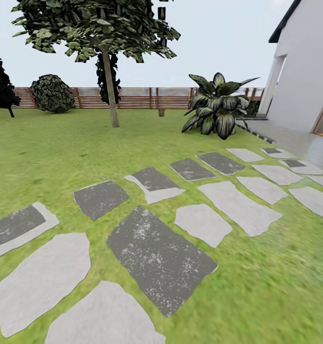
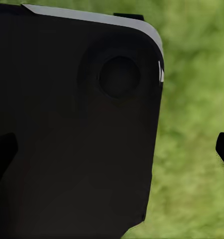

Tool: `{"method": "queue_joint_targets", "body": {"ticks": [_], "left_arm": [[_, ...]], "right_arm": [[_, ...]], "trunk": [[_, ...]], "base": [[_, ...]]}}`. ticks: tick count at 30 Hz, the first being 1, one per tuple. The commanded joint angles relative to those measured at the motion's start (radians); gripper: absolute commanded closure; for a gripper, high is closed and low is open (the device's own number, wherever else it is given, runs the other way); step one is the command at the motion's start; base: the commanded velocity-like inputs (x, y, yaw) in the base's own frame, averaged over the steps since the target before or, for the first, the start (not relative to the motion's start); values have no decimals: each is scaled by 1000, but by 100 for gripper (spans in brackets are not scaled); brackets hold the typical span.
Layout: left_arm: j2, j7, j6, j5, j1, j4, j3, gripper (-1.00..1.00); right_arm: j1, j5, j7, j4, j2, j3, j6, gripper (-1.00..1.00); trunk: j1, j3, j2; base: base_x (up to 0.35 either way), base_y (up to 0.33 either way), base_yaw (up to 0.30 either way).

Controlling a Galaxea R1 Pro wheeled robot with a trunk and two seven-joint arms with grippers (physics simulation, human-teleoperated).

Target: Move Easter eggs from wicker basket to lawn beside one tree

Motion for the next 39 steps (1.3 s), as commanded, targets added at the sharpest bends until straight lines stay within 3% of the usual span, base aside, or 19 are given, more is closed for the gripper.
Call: {"method": "queue_joint_targets", "body": {"ticks": [1,39], "left_arm": [[0,0,-2,1,0,0,0,-100],[-1,0,-2,1,0,0,0,-100]], "right_arm": [[-1,4,0,1,0,2,-3,-100],[-1,4,0,1,0,3,-3,-100]], "trunk": [[1,-1,0],[1,-1,0]], "base": [[303,100,0],[303,100,0]]}}
